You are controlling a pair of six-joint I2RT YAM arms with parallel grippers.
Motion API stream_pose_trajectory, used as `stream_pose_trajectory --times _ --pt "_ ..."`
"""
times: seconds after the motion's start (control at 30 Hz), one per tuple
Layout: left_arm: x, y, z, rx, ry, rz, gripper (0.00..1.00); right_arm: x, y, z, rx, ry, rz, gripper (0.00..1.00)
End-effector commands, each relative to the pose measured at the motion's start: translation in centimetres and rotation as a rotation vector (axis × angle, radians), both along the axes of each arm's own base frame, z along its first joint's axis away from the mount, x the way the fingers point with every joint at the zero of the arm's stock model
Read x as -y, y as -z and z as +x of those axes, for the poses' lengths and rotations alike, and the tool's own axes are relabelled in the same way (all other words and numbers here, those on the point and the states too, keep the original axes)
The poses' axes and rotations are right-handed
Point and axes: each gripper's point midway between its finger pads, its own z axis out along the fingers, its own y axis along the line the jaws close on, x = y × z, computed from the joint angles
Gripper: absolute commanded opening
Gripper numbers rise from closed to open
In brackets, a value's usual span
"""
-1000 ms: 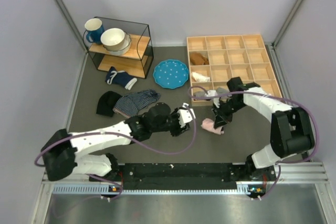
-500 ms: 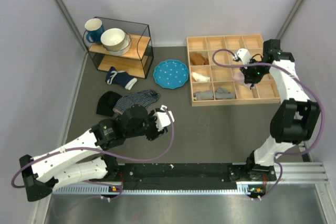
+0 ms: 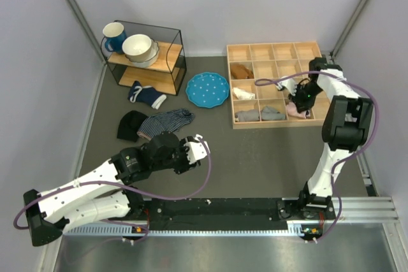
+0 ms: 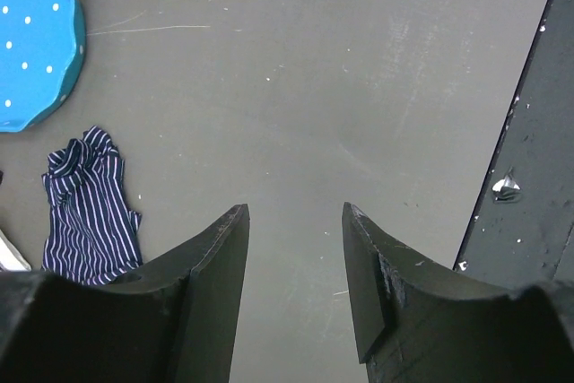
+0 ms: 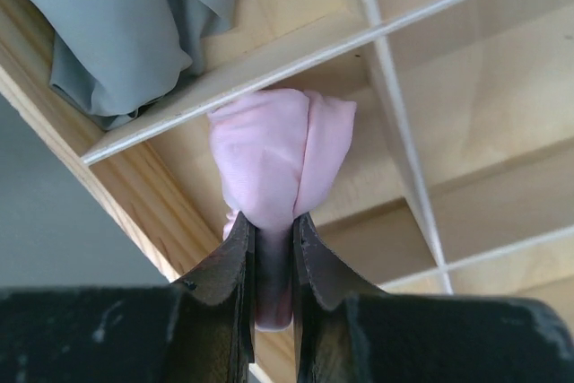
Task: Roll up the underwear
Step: Place the underwear in the storage box, then reset both arms
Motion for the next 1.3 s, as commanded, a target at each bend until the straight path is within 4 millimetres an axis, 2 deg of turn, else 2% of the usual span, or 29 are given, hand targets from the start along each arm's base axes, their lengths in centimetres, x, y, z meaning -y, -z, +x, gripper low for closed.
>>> stream_pose_trajectory --times 0.0,0.07,0.2,0.3,0.33,0.37,0.4,0.43,0.5,0.53,0.57,0.6,0.63,0.67,0.73,0.77,0.8,0.83,0.87,0.9,0.97,1.03,1.13,1.27 --pt "0.1 0.0 0.3 0.016 0.001 0.0 0.51 0.6 1.5 -0.1 -0.06 -0.005 0.001 0.11" --pt "0.1 0.1 0.4 0.014 -0.003 0.002 0.51 0.7 1.7 0.1 -0.071 0.041 0.006 0.23" --pt "0.1 0.1 0.4 0.014 -0.009 0.003 0.51 1.3 -0.6 1.2 -0.014 0.118 0.03 0.56" --pt "0.0 0.0 0.5 0.013 -0.016 0.001 0.51 1.2 -4.7 1.9 0.083 0.158 0.049 0.68" --pt "0.0 0.0 0.6 0.012 -0.027 -0.001 0.51 1.1 -7.1 1.9 0.139 0.169 0.059 0.73" --pt "-0.1 -0.1 0.5 0.008 -0.033 -0.005 0.51 0.9 -8.6 2.1 0.177 0.173 0.065 0.75" --pt "-0.1 -0.4 0.5 0.006 -0.038 -0.015 0.52 0.7 -9.7 2.0 0.202 0.184 0.077 0.77" --pt "-0.1 -0.4 0.6 -0.005 -0.055 -0.026 0.52 0.2 -12.2 1.6 0.254 0.214 0.098 0.82" --pt "-0.2 -1.0 0.6 -0.008 -0.069 -0.058 0.53 -0.3 -14.5 0.9 0.3 0.244 0.121 0.85" --pt "-0.5 -1.7 0.9 -0.006 -0.096 -0.092 0.57 -1.1 -15.5 0.4 0.306 0.292 0.177 0.98" --pt "-0.6 -2.1 1.1 -0.006 -0.111 -0.118 0.59 -1.8 -17.2 -0.8 0.336 0.319 0.216 0.99" --pt "-0.7 -2.6 1.4 0.002 -0.131 -0.153 0.62 -2.3 -18.2 -0.8 0.373 0.347 0.267 0.99" --pt "-1.5 -3.6 2.1 0.007 -0.185 -0.208 0.7 -3.9 -19.2 -1.3 0.355 0.433 0.412 0.99" --pt "-1.9 -4.1 2.6 0.01 -0.217 -0.245 0.76 -4.3 -19.9 -2.4 0.374 0.518 0.493 0.99" --pt "-3.5 -5.6 4.3 0.035 -0.351 -0.343 0.86 -5.6 -20.7 -2.6 0.342 0.712 0.658 0.99" --pt "-4.6 -5.8 5.1 0.055 -0.422 -0.358 0.93 -6.4 -19.3 -3.6 0.28 0.745 0.7 0.99" --pt "-6.0 -6.0 6.1 0.087 -0.522 -0.363 0.97 -7.1 -20.2 -4.5 0.281 0.763 0.752 0.99" --pt "-6.7 -6.4 6.4 0.087 -0.581 -0.399 0.99 -7.3 -20.7 -4.4 0.278 0.851 0.821 0.99" --pt "-7.2 -6.5 6.6 0.101 -0.611 -0.399 0.99 -7.5 -19.6 -5.1 0.255 0.884 0.832 0.99" --pt "-7.4 -6.5 6.7 0.108 -0.62 -0.401 0.99 -7.6 -21.1 -6.0 0.323 0.858 0.847 0.99" --pt "-7.9 -6.9 6.8 0.126 -0.642 -0.417 0.99 -6.2 -21.3 -6.2 0.435 0.918 0.824 0.99" --pt "-8.3 -6.7 7.1 0.137 -0.665 -0.399 0.99 -5.1 -23.0 -7.2 0.559 0.941 0.809 0.99" --pt "-8.4 -6.0 7.3 0.138 -0.674 -0.362 0.99 -4.2 -24.2 -8.3 0.651 0.968 0.791 0.99" --pt "-8.4 -5.5 7.5 0.132 -0.674 -0.334 0.99 -4.4 -24.1 -9.4 0.671 0.945 0.792 0.99"
